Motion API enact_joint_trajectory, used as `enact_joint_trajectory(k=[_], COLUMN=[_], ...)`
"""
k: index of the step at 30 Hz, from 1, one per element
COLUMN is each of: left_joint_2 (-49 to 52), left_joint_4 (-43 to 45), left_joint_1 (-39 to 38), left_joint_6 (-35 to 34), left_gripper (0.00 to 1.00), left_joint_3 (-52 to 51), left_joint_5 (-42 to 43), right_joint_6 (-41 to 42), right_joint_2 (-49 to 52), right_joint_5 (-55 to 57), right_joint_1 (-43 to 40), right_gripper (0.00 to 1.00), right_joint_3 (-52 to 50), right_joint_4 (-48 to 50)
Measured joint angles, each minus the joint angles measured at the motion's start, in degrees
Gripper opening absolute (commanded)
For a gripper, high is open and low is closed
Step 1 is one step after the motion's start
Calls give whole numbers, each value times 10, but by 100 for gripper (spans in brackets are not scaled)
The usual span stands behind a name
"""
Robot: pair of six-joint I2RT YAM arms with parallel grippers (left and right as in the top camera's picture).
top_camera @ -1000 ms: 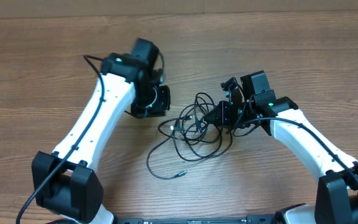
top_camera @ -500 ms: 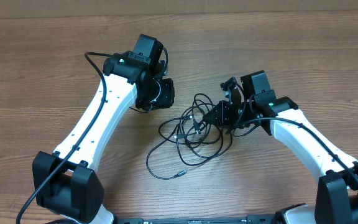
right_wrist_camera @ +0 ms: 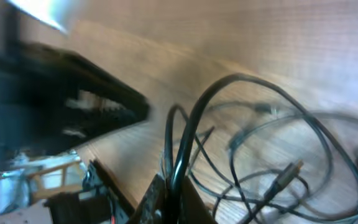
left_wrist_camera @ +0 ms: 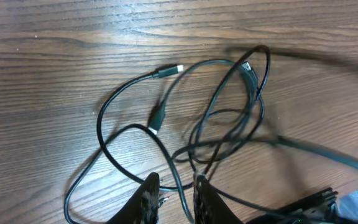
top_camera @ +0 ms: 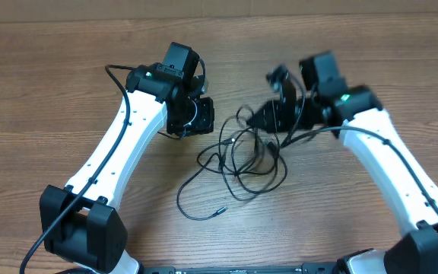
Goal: Untangle cables
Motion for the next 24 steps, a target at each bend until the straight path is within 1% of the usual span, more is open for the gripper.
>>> enact_joint_trajectory(k=[5,9,12,18,22,24], left_joint_2=[0,0,0,0,0,0], left_joint_4=[0,0,0,0,0,0], left_joint_1=[0,0,0,0,0,0], left_joint_6=[0,0,0,0,0,0], left_gripper=[18,18,18,18,19,24], left_joint_3=[0,0,0,0,0,0], left_joint_5=[0,0,0,0,0,0], right_joint_6=[-13,-17,-19,-19,-19,-18], right_joint_2=[0,0,-1,-3,-2,-2], right_joint_5=[15,20,37,105,201,245], right_joint_1=[1,6,15,20,20,20], right_gripper=[4,4,4,4,4,4], right_joint_3=[161,265,315,329,329,328], right_joint_4=[-57,-63,-63,-96,-154,-177])
